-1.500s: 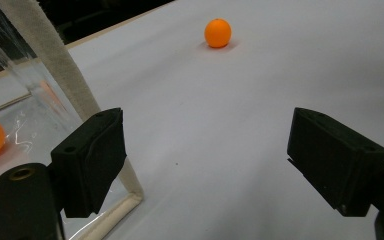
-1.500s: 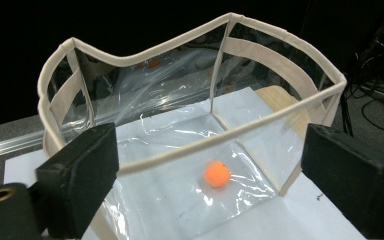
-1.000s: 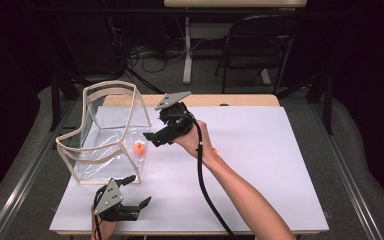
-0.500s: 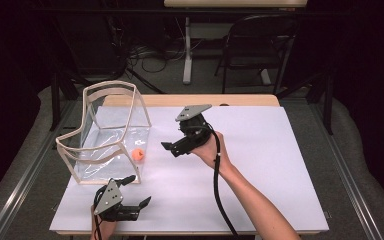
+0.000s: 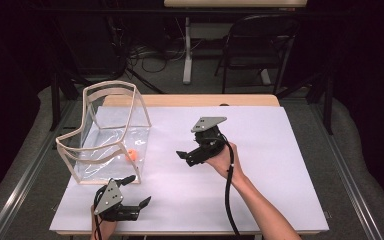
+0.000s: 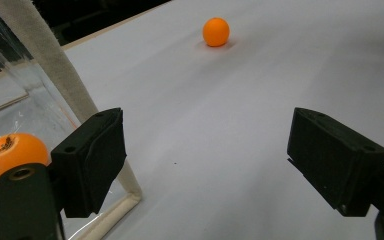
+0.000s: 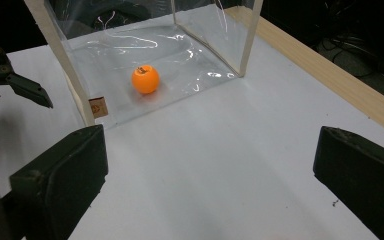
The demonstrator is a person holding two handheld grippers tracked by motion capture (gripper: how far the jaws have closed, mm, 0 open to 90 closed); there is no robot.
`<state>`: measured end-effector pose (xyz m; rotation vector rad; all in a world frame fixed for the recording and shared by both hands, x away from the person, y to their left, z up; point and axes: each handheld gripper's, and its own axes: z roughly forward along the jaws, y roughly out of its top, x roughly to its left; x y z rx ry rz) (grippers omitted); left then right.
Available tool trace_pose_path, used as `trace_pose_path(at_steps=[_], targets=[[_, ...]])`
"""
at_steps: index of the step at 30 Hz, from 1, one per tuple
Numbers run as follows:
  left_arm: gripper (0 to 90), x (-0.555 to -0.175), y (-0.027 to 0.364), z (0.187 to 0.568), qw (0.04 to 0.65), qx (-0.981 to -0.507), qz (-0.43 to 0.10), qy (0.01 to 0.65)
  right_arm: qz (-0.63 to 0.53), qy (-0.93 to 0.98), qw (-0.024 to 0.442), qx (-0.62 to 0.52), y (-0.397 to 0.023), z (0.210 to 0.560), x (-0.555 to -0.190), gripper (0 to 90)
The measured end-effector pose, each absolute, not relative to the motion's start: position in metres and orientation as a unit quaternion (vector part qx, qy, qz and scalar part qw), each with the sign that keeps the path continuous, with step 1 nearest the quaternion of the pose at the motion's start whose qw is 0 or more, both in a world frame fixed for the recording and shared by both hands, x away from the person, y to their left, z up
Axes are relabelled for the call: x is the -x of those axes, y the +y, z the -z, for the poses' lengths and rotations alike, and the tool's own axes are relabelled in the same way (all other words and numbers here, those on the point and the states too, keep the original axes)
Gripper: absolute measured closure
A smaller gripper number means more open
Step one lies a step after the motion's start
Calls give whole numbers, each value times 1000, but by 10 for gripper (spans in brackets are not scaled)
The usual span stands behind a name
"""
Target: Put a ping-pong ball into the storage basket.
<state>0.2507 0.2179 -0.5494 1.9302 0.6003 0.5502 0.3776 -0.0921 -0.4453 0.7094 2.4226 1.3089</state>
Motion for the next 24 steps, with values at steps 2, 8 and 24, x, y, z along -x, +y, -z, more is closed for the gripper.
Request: trace_pose_path(at_steps=[2, 8, 24], targets=[[157, -251, 218, 549, 499, -798, -228, 248, -455, 842, 147, -250, -96, 449, -376, 5], [158, -250, 218, 550, 499, -798, -227, 250, -446, 846, 142, -255, -106, 463, -368, 0], [157, -246, 220, 551, 491, -801, -231, 252, -434, 850, 129, -269, -122, 499, -358, 0]])
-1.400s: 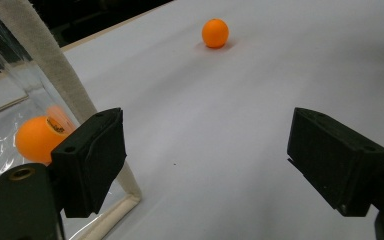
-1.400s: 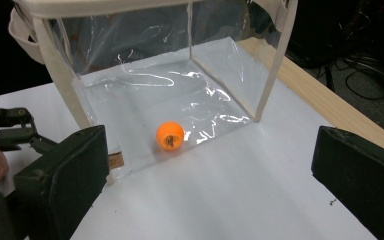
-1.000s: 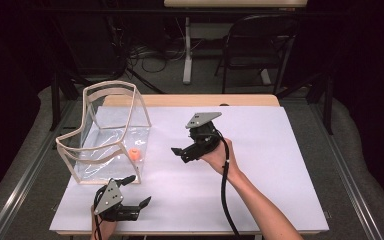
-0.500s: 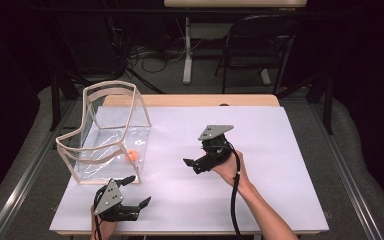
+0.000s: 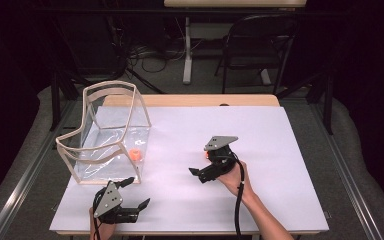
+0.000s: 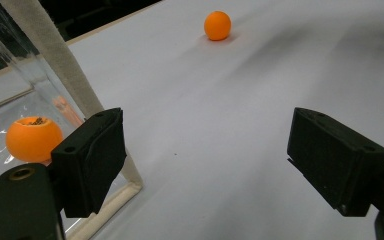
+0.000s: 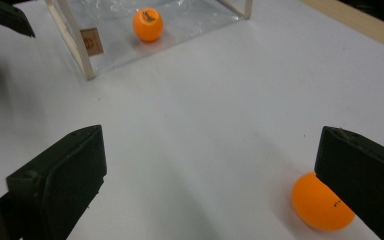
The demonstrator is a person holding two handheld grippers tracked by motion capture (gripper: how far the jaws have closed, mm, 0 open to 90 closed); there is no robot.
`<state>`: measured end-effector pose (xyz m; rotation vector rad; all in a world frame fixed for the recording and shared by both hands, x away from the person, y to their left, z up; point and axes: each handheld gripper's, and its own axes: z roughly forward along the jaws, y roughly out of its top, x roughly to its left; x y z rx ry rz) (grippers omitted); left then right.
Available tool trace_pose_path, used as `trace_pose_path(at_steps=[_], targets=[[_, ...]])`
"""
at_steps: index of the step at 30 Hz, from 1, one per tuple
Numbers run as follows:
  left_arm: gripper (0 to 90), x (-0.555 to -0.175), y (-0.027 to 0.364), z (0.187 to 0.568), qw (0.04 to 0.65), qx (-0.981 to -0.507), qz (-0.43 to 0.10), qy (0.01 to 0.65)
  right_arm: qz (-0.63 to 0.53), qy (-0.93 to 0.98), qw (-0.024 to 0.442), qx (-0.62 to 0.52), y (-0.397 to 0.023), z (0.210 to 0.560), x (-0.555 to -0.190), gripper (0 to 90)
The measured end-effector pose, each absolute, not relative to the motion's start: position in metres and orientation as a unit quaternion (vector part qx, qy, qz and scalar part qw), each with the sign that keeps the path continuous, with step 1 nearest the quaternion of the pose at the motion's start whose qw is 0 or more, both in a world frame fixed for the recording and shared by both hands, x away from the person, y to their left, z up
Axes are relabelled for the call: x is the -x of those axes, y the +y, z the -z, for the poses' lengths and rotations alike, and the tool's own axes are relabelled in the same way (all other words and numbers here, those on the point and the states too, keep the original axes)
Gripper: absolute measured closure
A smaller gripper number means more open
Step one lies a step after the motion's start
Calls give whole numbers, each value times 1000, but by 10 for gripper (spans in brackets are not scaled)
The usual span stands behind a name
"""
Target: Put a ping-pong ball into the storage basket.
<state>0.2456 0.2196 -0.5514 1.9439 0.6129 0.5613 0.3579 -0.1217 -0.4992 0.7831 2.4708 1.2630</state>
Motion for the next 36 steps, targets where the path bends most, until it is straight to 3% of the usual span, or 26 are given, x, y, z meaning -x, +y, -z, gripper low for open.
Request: trace_pose_path(at_steps=[13, 36], targets=[[157, -246, 220, 551, 493, -800, -233, 251, -402, 860, 127, -287, -135, 524, -352, 0], [157, -246, 220, 551, 493, -801, -231, 248, -383, 857, 150, -312, -156, 533, -352, 0]])
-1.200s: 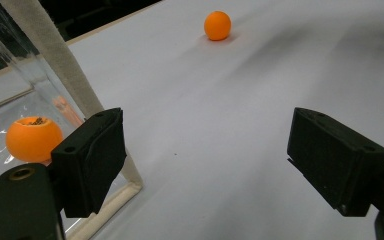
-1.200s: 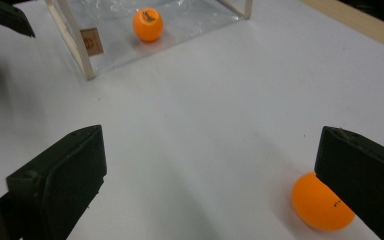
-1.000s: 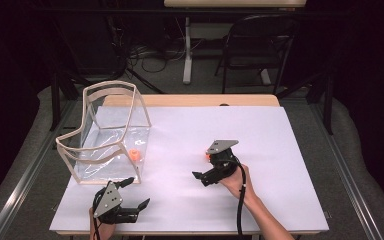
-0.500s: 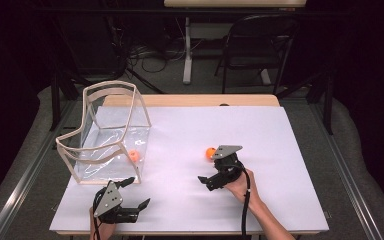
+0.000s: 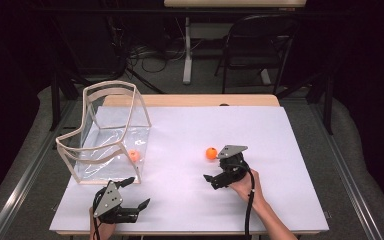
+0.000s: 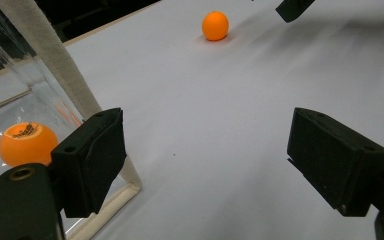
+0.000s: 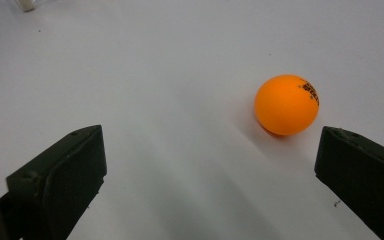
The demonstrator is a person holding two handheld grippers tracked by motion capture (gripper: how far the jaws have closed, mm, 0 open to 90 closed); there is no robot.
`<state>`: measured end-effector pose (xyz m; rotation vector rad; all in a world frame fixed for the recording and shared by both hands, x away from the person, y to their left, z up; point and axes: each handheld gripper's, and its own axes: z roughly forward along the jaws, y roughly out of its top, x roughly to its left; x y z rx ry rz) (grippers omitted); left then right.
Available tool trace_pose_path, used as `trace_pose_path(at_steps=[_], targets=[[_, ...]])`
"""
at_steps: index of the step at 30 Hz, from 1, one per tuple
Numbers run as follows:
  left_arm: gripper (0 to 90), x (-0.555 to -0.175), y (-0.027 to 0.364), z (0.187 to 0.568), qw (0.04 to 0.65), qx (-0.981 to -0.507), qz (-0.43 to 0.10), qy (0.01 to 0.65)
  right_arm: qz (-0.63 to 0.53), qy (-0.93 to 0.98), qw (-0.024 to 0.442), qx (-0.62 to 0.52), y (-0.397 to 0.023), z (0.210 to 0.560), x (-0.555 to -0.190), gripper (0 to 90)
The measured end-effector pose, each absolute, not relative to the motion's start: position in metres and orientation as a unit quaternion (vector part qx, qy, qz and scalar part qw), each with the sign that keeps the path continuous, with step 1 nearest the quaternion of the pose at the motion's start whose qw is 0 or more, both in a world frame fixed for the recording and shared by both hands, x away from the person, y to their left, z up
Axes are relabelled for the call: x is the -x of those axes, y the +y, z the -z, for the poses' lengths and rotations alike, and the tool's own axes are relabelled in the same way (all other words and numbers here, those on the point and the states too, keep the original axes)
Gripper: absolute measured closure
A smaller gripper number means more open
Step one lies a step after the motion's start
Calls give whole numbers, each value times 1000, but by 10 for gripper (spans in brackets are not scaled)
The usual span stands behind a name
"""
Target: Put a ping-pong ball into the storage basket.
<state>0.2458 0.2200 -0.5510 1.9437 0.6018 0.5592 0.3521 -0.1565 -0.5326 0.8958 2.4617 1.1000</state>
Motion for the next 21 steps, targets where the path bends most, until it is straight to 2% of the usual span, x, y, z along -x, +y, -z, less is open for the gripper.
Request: trace_pose_path(at_steps=[21], targets=[[157, -244, 221, 550, 492, -801, -234, 248, -375, 860, 150, -311, -154, 538, -364, 0]])
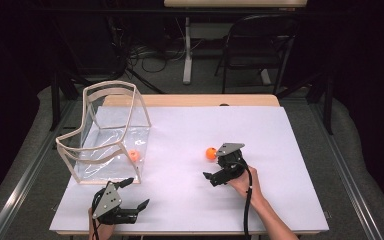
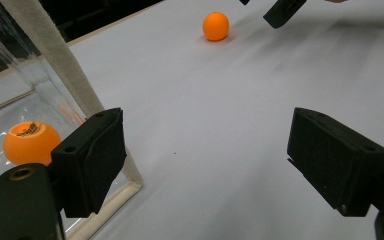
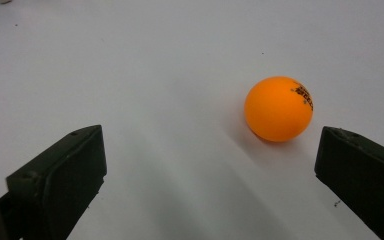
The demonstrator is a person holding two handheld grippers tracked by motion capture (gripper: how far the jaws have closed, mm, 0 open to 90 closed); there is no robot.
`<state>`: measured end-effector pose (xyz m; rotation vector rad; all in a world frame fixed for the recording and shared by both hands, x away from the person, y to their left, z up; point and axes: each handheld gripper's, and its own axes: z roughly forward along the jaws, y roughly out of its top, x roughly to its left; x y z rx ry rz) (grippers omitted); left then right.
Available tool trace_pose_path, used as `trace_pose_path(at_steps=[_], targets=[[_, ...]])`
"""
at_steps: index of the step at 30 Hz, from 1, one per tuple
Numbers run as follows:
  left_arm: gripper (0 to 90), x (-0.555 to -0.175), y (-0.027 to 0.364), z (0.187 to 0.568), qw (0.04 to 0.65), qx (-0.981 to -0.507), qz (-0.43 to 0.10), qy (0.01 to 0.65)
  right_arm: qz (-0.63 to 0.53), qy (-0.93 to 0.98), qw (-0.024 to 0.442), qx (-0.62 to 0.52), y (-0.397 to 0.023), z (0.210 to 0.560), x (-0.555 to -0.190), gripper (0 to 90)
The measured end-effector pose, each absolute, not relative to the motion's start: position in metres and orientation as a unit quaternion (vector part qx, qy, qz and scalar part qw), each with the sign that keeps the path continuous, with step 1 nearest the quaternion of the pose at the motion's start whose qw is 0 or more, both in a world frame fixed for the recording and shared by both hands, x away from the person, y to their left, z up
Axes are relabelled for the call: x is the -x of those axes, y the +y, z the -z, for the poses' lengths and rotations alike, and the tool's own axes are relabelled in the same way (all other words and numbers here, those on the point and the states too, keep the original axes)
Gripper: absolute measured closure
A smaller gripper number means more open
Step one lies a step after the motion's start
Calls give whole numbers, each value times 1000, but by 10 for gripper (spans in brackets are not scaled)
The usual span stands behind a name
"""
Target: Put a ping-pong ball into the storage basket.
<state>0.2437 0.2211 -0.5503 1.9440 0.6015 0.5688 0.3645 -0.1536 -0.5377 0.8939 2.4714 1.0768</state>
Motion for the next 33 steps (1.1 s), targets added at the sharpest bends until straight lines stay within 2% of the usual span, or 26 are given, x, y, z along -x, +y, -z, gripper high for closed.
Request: trace_pose_path(at_steps=[33], targets=[[158, -244, 219, 550, 492, -803, -233, 243, -372, 853, 161, -328, -150, 540, -393, 0]])
